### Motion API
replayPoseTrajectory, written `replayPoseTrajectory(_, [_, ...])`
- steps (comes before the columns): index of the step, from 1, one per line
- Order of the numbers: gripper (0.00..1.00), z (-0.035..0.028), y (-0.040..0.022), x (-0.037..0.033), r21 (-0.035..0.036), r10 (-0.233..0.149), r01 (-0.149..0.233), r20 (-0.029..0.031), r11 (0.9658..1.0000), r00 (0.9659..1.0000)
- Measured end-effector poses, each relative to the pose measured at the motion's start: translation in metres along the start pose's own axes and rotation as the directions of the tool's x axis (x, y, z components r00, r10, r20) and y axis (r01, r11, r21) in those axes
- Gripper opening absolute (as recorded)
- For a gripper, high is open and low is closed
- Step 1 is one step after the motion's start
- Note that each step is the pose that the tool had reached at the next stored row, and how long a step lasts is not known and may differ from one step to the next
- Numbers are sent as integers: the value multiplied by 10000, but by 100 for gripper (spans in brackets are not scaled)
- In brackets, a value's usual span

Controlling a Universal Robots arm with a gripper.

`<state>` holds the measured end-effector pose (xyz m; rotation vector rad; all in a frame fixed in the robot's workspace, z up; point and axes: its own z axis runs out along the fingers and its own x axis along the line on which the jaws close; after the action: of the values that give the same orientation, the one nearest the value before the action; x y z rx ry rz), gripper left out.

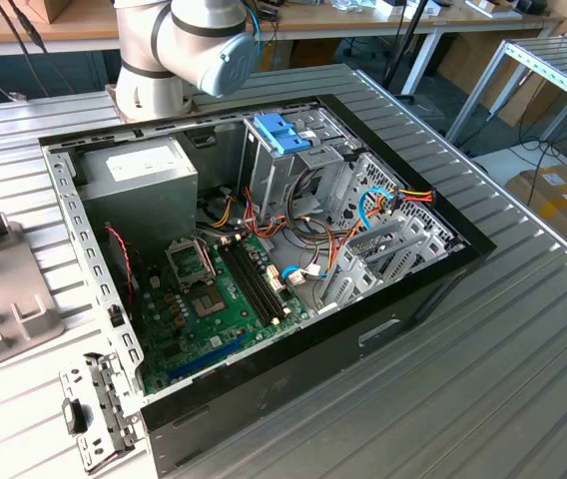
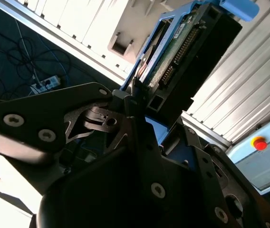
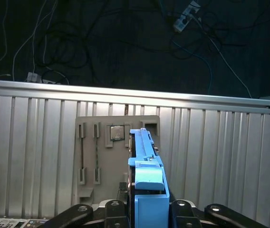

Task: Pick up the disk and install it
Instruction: 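Pick up the disk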

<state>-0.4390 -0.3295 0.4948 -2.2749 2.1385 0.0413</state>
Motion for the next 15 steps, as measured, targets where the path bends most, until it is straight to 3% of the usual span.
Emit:
replayPoseTrajectory(12, [37,-3,-33,120,0,0,0,0,10000,10000])
replayPoseTrajectory(13, [37,-5,-38,148,-1,0,0,0,10000,10000])
replayPoseTrajectory(15, [37,-9,-82,301,-1,0,0,0,10000,10000])
